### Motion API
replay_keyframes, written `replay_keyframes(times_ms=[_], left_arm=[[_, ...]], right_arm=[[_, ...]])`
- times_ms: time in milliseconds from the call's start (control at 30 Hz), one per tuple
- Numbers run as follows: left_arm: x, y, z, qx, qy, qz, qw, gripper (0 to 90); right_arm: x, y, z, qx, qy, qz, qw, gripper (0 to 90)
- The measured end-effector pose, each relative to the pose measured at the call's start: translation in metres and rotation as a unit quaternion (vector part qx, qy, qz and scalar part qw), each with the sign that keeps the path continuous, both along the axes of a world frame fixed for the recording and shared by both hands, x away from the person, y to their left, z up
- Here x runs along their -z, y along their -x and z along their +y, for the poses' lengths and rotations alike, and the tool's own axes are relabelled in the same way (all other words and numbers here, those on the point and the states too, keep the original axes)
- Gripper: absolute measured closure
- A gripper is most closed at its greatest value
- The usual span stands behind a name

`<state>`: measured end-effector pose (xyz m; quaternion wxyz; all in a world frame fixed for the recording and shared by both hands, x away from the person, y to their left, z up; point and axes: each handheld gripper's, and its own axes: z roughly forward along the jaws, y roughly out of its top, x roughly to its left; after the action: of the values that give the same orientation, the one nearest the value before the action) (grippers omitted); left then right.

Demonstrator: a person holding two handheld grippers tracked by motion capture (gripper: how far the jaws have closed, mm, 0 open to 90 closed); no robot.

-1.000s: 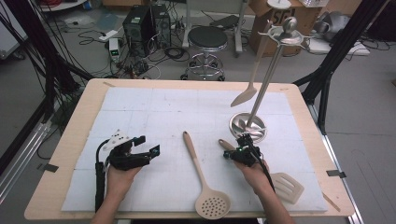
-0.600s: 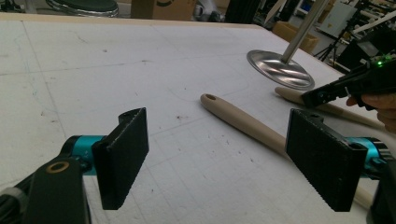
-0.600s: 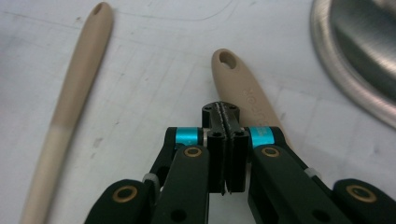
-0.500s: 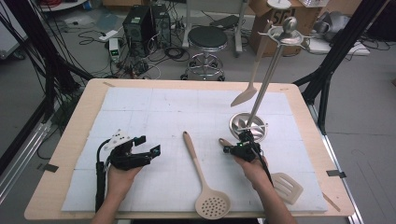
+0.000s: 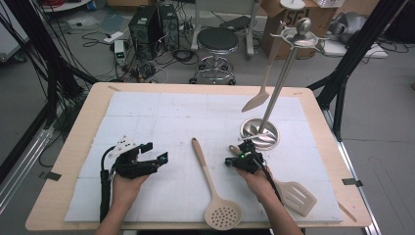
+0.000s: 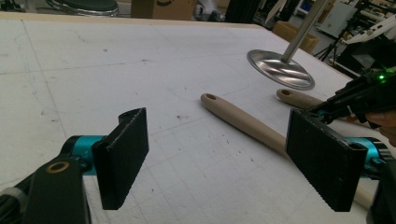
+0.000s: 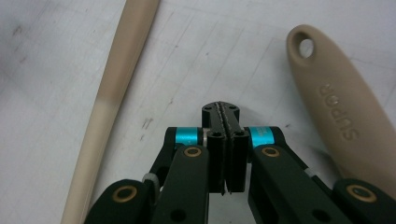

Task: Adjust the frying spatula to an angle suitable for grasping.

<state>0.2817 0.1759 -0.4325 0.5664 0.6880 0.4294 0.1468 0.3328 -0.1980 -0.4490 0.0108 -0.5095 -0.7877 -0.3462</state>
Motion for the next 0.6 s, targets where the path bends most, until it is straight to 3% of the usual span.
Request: replay_keyframes(times_ms=[200, 367, 600], left_arm=[[0.0, 0.0, 0.0, 0.001, 0.0, 0.0, 1.0, 22.2], [0.0, 0.0, 0.0, -0.001, 0.001, 0.0, 1.0, 22.2], [0.0, 0.0, 0.002, -0.003, 0.002, 0.001, 1.0, 22.2]], right_arm=[[0.004, -0.012, -0.013, 0.038, -0.027, 0.013, 0.9988, 90.0], [-0.007, -0.018, -0.016, 0.058, 0.01, -0.019, 0.9981, 90.0], [-0.006, -0.026, -0.025, 0.075, 0.014, -0.023, 0.9968, 90.0]])
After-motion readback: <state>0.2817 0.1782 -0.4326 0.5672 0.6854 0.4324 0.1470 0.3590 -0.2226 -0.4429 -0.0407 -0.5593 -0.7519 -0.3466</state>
